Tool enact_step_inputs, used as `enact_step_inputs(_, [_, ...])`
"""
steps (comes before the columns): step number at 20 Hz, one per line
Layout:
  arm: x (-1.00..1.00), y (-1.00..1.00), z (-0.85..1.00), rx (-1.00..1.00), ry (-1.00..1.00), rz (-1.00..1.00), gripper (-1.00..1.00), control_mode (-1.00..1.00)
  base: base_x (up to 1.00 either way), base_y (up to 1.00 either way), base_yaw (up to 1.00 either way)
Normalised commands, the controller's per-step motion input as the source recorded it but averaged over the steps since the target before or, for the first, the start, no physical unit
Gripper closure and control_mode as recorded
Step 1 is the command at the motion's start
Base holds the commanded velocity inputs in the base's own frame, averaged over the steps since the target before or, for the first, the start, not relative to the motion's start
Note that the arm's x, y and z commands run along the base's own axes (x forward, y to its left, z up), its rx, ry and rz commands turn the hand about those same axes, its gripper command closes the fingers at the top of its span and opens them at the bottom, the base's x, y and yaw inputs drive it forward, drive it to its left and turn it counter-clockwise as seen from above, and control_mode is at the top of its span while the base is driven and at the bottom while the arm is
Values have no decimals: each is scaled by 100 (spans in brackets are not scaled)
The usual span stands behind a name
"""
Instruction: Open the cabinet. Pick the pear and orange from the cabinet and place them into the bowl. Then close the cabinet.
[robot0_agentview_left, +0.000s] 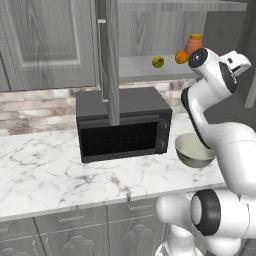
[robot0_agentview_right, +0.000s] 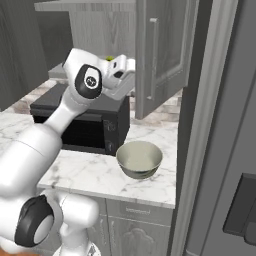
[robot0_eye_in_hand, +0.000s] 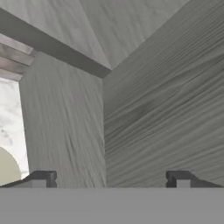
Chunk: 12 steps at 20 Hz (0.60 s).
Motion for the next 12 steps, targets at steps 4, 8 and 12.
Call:
enact_step_inputs(4, [0,-21,0,0,-1,8,-100,-100,0,0,0])
enact_step_inputs(8, [0,-38,0,0,-5,13,-100,-100,0,0,0])
enact_step_inputs(12, [0,-34,0,0,-4,12,-100,-100,0,0,0])
